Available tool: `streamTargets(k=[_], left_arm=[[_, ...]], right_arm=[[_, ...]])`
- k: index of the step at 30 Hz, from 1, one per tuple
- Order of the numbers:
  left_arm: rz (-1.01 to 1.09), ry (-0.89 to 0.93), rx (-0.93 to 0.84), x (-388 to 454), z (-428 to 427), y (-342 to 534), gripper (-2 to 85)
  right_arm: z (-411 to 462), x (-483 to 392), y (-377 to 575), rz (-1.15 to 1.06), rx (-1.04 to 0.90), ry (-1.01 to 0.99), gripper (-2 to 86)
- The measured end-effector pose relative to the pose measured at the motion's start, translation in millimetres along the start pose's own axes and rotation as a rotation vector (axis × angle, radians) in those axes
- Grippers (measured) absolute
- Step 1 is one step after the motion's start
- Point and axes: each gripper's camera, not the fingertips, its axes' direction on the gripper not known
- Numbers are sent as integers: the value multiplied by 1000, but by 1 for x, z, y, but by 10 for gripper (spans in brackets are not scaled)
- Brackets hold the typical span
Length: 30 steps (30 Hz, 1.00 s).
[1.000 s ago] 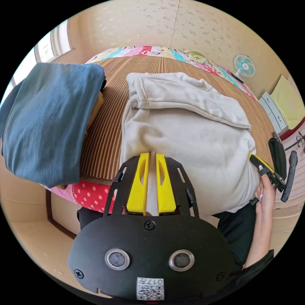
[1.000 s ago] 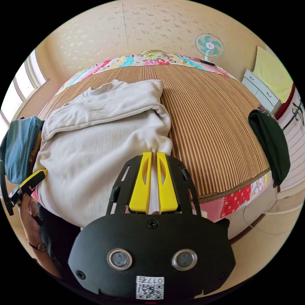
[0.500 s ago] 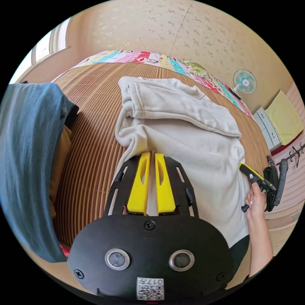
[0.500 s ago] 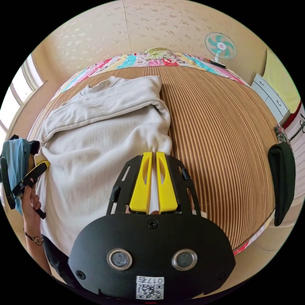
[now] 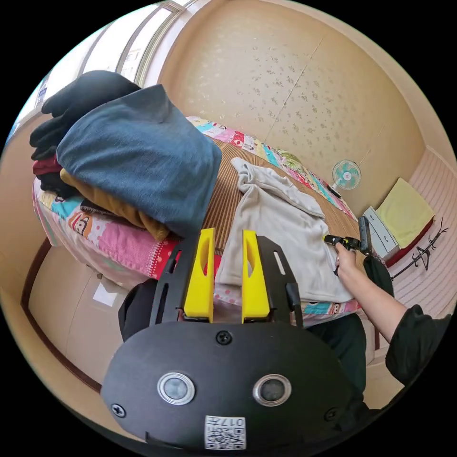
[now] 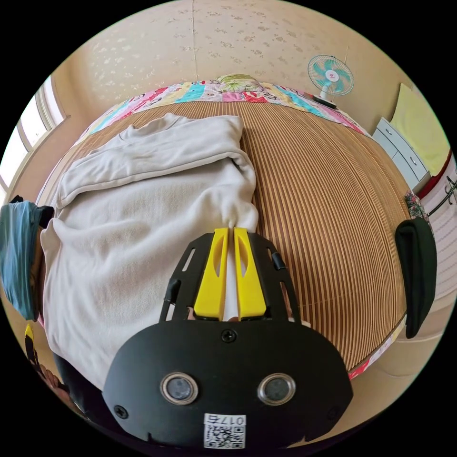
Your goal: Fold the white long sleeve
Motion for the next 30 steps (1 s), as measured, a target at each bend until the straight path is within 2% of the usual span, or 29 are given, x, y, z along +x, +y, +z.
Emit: streamTargets(k=[1,5,9,14,20,22,26,30], left_arm=[[-22,12,-67,-7,10,2,106],[-67,93,-113,-20,22,7,110],[-57,157,-138,-25,19,3,71],[-16,254,-82,-33,-11,11,52],[74,287,-19,-26,-55,29,51],[81,316,-27,-24,-64,29,51],[66,348,-32,-27,-72,24,51],[1,398,-35,-41,-80,22,51]], right_arm=[[-3,0,-1,-4,2,20,29],[-19,12,8,21,22,47,30],[-74,40,34,-103,92,-176,31],[-145,116,100,-100,183,-296,62],[-147,246,174,155,11,-503,106],[-139,278,191,227,-30,-651,118],[-121,310,206,392,-62,-796,121],[-111,333,213,513,-99,-919,77]])
